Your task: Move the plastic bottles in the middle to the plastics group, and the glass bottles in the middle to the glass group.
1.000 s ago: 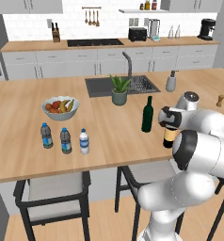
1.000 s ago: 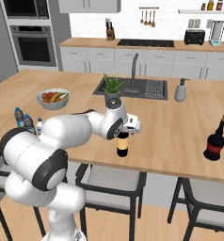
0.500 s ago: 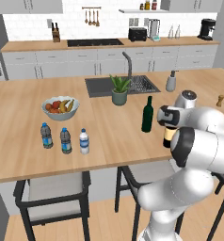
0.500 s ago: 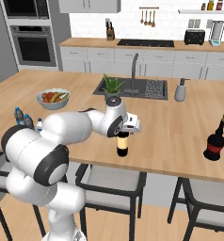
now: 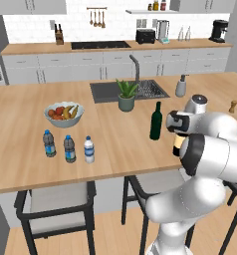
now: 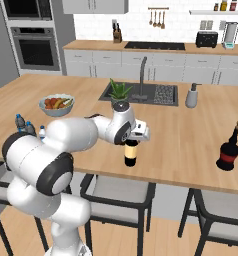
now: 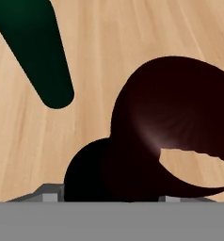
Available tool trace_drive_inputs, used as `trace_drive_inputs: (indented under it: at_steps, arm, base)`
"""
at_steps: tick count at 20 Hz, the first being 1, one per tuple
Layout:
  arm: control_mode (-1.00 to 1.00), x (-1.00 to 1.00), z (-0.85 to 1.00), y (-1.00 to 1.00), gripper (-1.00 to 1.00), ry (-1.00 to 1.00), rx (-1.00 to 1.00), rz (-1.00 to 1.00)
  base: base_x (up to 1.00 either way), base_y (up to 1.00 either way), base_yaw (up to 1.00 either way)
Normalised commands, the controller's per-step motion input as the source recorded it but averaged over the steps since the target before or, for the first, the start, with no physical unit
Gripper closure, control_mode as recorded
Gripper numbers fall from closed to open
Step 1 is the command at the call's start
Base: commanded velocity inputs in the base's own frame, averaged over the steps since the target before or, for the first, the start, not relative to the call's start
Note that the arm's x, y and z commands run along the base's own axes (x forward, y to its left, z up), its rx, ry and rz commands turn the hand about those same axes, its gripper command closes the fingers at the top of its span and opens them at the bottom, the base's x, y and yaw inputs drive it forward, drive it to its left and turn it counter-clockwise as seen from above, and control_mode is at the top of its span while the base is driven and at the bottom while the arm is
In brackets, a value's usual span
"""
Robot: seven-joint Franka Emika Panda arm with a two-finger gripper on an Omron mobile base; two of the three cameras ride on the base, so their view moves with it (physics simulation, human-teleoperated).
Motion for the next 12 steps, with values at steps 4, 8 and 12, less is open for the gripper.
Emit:
trace_drive_inputs:
  at_steps: [4, 8, 12]
  arm:
    - [-1.0, 0.0, 0.03, -0.18, 1.0, 0.0, 0.0, -0.04]
    - [-1.0, 0.0, 0.14, -0.56, 1.0, 0.0, 0.0, -0.1]
    - [-1.0, 0.0, 0.11, -0.89, 1.0, 0.0, 0.0, -0.14]
  base:
    - [0.0, 0.0, 0.0]
    - [0.0, 0.0, 0.0]
    - [0.0, 0.0, 0.0]
